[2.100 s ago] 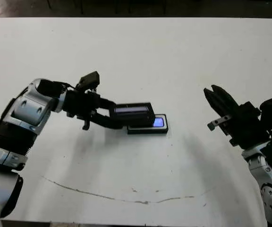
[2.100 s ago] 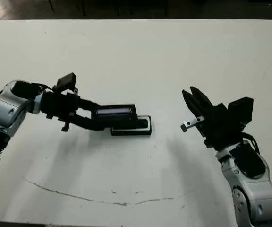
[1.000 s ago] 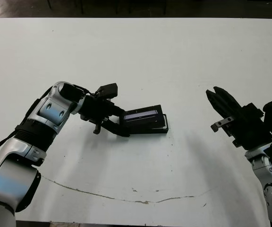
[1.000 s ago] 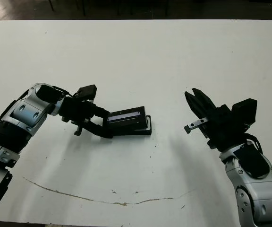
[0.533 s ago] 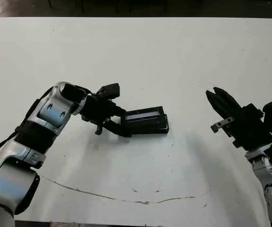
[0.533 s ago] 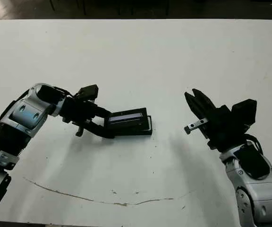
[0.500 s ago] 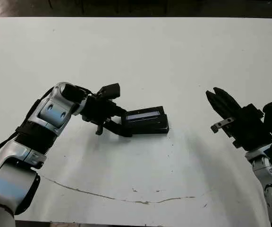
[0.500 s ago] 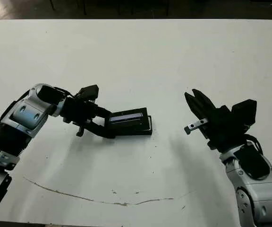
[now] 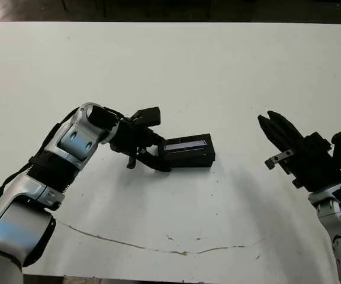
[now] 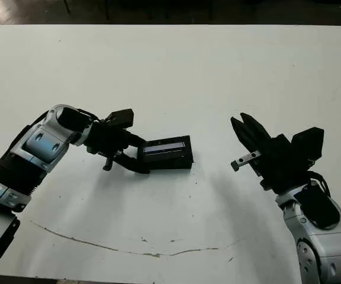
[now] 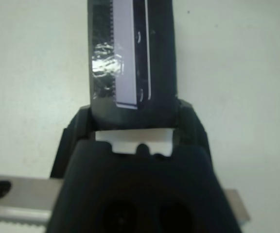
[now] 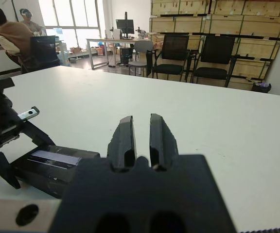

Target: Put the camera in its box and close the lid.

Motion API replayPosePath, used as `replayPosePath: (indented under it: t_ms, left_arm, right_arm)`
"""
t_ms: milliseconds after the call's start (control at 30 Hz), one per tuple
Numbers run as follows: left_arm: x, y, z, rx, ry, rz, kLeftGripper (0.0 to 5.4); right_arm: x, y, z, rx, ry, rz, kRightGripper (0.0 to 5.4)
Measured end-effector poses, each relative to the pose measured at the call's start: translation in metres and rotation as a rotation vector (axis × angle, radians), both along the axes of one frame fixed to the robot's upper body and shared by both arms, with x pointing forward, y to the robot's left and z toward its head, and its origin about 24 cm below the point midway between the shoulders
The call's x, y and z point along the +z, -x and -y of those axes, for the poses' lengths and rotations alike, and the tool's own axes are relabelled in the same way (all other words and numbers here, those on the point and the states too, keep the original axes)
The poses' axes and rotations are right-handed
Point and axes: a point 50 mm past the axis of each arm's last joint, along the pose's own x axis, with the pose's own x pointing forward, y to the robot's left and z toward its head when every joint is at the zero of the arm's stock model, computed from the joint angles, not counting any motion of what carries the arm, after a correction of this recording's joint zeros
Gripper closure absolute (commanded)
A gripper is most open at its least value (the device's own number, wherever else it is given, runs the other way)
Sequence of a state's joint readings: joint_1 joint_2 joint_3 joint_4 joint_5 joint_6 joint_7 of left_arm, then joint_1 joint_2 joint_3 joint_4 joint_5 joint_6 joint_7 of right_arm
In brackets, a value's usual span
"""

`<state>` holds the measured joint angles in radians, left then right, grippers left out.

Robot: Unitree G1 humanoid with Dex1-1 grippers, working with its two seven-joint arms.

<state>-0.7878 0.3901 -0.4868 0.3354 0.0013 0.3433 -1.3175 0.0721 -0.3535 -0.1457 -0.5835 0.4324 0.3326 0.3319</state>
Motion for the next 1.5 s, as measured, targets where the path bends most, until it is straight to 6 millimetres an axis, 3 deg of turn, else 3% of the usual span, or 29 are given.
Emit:
replayPosePath:
  t_ms: [700, 1000, 1267, 1500]
  left_arm:
    - [0.007, -0.003, 0.011, -0.072, -0.104, 0.048, 3.83]
    - [0.01, 0.0, 0.016, -0.18, -0.183, 0.135, 1.82]
    - [0.011, -0.001, -0.004, -0.186, -0.199, 0.186, 0.02]
    - [0.007, 0.001, -0.029, -0.123, -0.183, 0.203, 0.01]
  right_arm:
    - [0.002, 0.004, -0.002, -0.002, -0.009, 0.002, 5.4]
    - [0.002, 0.004, -0.002, 0.0, -0.009, 0.002, 5.4]
    - [0.002, 0.004, -0.003, 0.01, -0.017, 0.001, 5.4]
    - [0.004, 0.002, -0.004, 0.015, -0.017, 0.007, 5.4]
